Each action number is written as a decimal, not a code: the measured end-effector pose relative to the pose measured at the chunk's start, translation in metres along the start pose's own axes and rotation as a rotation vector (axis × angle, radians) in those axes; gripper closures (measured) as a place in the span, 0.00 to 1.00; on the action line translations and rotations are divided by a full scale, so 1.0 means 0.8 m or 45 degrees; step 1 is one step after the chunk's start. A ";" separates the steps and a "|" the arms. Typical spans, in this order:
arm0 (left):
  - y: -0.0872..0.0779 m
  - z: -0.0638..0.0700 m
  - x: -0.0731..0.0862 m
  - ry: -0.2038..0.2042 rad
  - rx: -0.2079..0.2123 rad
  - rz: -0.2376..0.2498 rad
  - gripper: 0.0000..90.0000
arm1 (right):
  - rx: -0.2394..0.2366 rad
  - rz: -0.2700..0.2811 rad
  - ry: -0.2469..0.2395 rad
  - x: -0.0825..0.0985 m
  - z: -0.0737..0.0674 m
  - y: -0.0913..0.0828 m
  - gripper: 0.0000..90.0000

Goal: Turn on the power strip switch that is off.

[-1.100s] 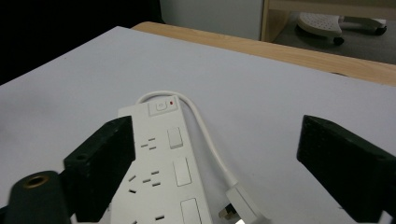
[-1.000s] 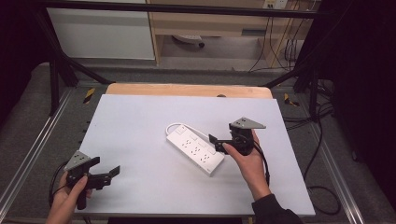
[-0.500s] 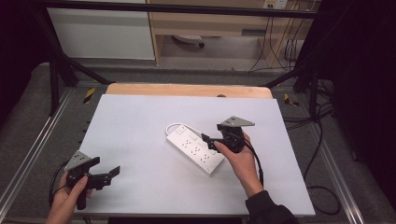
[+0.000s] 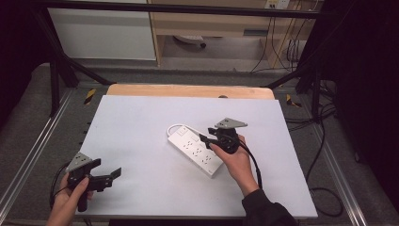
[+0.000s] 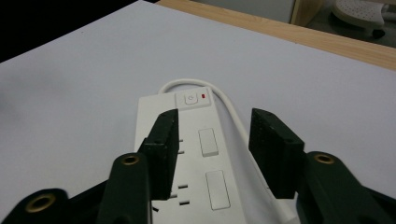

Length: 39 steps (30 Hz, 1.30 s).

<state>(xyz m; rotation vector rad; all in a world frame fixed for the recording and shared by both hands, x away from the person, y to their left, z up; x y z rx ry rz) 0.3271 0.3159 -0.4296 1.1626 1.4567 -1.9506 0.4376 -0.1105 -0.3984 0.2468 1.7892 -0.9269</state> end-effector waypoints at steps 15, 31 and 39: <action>0.001 0.003 0.000 0.014 0.001 -0.007 0.07 | -0.020 -0.028 -0.018 0.007 0.002 0.015 0.82; 0.000 0.001 -0.001 0.010 -0.004 0.002 0.07 | -0.026 -0.115 -0.020 0.024 0.006 0.033 0.99; -0.001 0.001 -0.001 0.009 -0.003 0.004 0.07 | -0.014 -0.146 -0.022 0.029 0.012 0.041 1.00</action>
Point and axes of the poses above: each handheld gripper's, and its own axes: y roughly forward along the jaws, x roughly out of its underside, z roughly to its right, the point moved 1 cm from there along y, roughly forward along the jaws, and after that the axes turned 6 degrees about -x, right-handed, at the moved point
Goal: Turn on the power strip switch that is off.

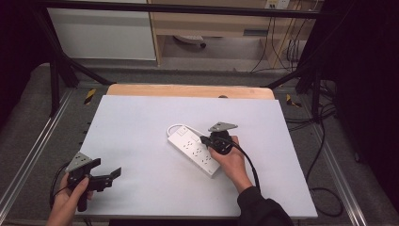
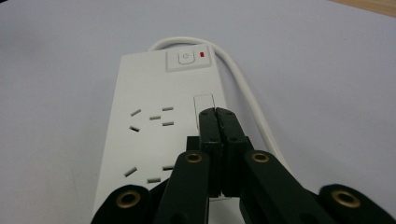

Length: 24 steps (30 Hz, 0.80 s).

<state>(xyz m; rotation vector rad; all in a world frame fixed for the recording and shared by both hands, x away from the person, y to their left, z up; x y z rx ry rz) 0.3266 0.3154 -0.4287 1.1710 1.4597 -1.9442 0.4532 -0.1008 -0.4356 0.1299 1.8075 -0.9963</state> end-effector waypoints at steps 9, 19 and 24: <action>0.000 0.000 0.000 0.001 0.000 0.001 0.07 | 0.003 -0.023 -0.008 0.003 0.002 0.003 1.00; 0.000 0.001 0.000 0.003 0.003 0.003 0.07 | 0.003 -0.038 -0.009 0.006 0.001 0.007 1.00; 0.000 0.001 0.000 0.005 0.001 0.002 0.07 | 0.004 -0.030 -0.014 0.007 0.002 0.007 1.00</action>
Point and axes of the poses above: each handheld gripper's, and its own axes: y roughly forward along the jaws, x roughly out of its underside, z roughly to its right, the point moved 1 cm from there along y, roughly forward along the jaws, and after that the axes turned 6 degrees about -x, right-handed, at the moved point
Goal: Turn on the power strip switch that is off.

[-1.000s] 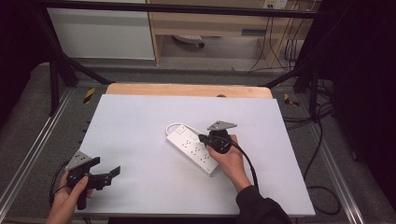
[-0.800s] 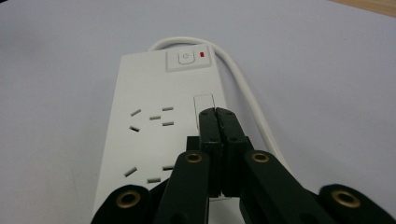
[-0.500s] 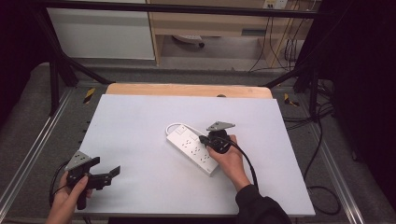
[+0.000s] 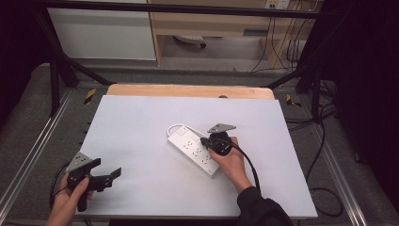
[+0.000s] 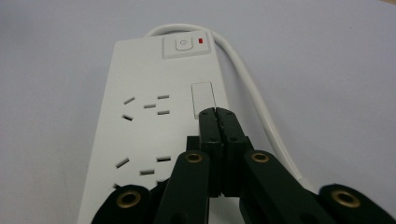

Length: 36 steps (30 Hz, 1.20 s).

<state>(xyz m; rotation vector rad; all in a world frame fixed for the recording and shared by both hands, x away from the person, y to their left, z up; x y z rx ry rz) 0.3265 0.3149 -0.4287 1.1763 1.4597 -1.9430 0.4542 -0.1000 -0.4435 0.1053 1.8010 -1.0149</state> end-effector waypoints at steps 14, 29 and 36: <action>0.000 0.000 0.000 0.004 0.000 -0.001 0.07 | 0.002 0.009 -0.002 0.001 0.000 0.000 1.00; 0.000 0.001 0.000 0.009 -0.002 0.000 0.07 | -0.006 0.025 0.007 0.002 -0.001 0.002 1.00; 0.000 0.001 0.000 0.010 -0.002 0.000 0.07 | -0.003 0.026 0.002 0.002 -0.001 0.002 1.00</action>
Point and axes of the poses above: each handheld gripper's, and its own axes: y roughly forward along the jaws, x roughly out of its underside, z roughly to its right, the point moved 1 cm from there along y, roughly forward along the jaws, and after that the axes turned 6 degrees about -x, right-handed, at the moved point
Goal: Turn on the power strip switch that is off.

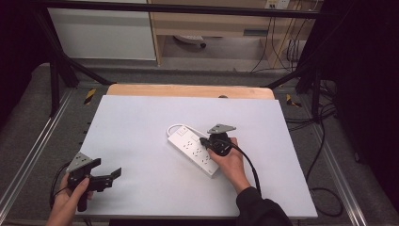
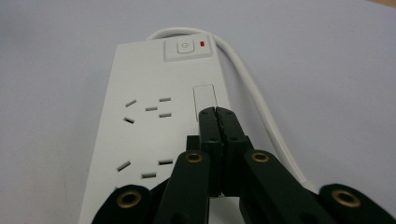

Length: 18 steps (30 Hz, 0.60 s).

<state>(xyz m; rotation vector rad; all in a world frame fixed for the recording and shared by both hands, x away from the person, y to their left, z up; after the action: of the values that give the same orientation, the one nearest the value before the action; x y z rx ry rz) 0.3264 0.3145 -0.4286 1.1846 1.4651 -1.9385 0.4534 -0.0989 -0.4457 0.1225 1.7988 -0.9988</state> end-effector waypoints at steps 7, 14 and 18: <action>0.000 0.000 0.000 0.000 0.000 -0.001 0.07 | -0.001 -0.003 0.002 0.000 0.000 0.001 1.00; 0.000 0.000 0.000 0.001 0.000 -0.002 0.07 | 0.001 -0.005 -0.006 0.001 -0.002 0.003 1.00; 0.000 0.000 0.000 0.002 0.000 -0.001 0.07 | 0.000 -0.005 -0.004 0.001 -0.002 0.003 1.00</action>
<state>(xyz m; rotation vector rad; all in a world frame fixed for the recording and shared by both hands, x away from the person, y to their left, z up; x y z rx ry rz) 0.3263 0.3144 -0.4287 1.1862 1.4660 -1.9384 0.4533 -0.0968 -0.4474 0.1176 1.7968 -1.0014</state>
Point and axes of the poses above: each handheld gripper's, and its own axes: y roughly forward along the jaws, x roughly out of its underside, z roughly to its right, the point moved 1 cm from there along y, roughly forward along the jaws, and after that the axes turned 6 degrees about -x, right-handed, at the moved point
